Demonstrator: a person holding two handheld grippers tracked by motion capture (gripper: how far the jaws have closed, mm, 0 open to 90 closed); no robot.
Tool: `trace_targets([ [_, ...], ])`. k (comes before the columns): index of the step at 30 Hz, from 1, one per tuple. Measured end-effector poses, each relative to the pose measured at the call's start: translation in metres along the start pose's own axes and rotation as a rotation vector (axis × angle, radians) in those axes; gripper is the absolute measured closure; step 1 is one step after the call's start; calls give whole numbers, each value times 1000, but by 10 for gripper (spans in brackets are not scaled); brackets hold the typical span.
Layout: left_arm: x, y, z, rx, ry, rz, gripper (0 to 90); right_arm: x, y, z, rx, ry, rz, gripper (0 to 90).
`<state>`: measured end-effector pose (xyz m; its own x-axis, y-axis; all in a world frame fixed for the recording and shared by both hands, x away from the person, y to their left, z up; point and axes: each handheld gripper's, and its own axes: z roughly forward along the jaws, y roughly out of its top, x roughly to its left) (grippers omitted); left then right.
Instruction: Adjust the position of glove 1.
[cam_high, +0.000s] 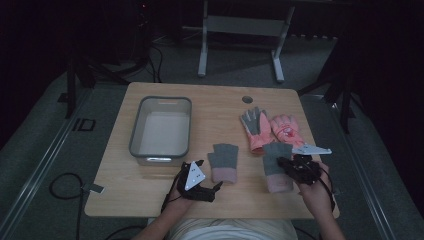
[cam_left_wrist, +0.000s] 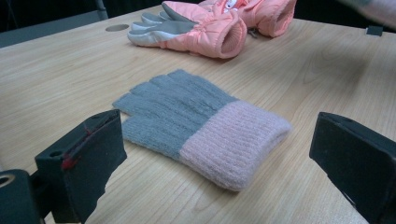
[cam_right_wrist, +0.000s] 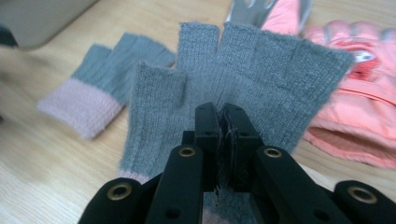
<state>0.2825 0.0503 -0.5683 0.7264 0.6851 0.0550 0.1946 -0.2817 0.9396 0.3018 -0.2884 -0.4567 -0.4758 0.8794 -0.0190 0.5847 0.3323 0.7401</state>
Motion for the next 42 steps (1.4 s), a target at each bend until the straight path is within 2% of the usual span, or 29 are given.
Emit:
trace_targets([
  [1, 0, 0, 0, -1, 0, -1, 27, 1, 0, -2, -5, -18, 5, 852],
  [3, 0, 0, 0, 4, -1, -2, 27, 3, -1, -3, -4, -25, 15, 852],
  [8, 1, 0, 0, 2, 0, -4, 27, 4, -9, 4, 14, -62, 40, 852],
  [11, 1, 0, 0, 6, 1, 0, 27, 1, -19, 14, 38, -73, 79, 852],
  [13, 0, 0, 0, 3, 3, 2, 26, 1, -27, 24, 61, -62, 99, 851],
  [17, 0, 0, 0, 5, 4, 6, 27, 2, -38, 44, 102, -63, 97, 849],
  [21, 0, 0, 0, 5, 4, 9, 27, -3, -45, 59, 126, -72, 98, 841],
  [25, 0, 0, 0, 4, 1, 9, 27, -6, -50, 65, 140, -91, 85, 830],
  [28, 0, 0, 0, 8, -2, 9, 26, -9, -54, 69, 142, -83, 89, 786],
  [30, 0, 0, 0, 7, -1, 11, 26, -10, -54, 70, 141, -71, 69, 741],
  [33, -1, 0, 0, 8, 2, 14, 26, -14, -54, 69, 139, -51, 80, 699],
  [36, -1, 0, 0, 4, 4, 12, 27, -16, -51, 62, 125, -28, 38, 686],
  [38, 0, 0, 0, 7, 4, 11, 27, -19, -48, 58, 106, 33, 2, 671],
  [41, -1, 0, 0, 4, 4, 10, 26, -25, -46, 55, 125, 77, -34, 653],
  [42, -1, 0, 0, 4, 4, 10, 26, -25, -46, 55, 125, 77, -34, 653],
])
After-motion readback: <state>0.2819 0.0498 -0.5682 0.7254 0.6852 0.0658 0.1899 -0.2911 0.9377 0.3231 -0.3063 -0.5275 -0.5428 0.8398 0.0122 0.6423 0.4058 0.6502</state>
